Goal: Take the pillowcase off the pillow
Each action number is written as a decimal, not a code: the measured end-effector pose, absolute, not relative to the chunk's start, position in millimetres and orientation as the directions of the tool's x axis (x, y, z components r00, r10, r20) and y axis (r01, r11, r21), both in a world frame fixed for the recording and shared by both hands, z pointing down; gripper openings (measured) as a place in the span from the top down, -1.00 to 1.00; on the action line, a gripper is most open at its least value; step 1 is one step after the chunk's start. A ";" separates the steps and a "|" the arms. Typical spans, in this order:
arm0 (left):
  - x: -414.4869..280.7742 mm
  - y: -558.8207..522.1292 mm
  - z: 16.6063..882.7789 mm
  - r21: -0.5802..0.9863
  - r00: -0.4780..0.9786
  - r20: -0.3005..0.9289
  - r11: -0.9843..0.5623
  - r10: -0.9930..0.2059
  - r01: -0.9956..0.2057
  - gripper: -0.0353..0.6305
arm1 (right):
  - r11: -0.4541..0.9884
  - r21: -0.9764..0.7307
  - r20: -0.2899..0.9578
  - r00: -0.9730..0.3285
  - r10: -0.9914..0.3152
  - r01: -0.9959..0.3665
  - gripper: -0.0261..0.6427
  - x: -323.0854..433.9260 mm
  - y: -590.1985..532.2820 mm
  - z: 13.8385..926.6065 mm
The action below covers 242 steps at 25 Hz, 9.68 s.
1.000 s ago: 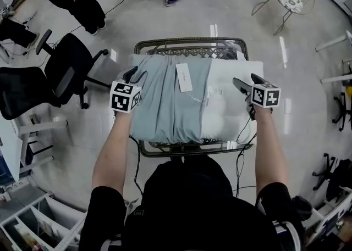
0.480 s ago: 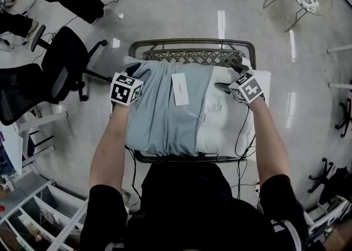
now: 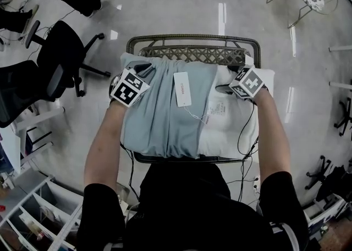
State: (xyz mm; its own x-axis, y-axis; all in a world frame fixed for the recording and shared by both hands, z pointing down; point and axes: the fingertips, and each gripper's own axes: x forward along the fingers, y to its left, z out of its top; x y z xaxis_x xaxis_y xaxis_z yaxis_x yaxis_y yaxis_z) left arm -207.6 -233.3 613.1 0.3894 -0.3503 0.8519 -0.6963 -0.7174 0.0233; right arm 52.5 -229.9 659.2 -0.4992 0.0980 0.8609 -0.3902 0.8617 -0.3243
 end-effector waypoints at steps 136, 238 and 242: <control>-238.2 -130.0 569.4 -0.046 0.326 0.867 -0.712 -0.377 -0.700 0.51 | 0.976 -0.067 0.927 -0.375 -0.016 -0.208 0.10 36.9 -189.1 587.5; -265.9 145.7 675.0 -0.174 0.130 0.940 -0.770 -0.316 -0.614 0.70 | 0.986 0.067 0.980 -0.178 -0.094 -0.156 0.17 95.3 23.4 614.3; -300.2 147.0 669.7 -0.220 0.061 0.945 -0.760 -0.322 -0.612 0.87 | 0.987 0.062 0.981 -0.174 -0.088 -0.149 0.17 96.9 22.2 606.3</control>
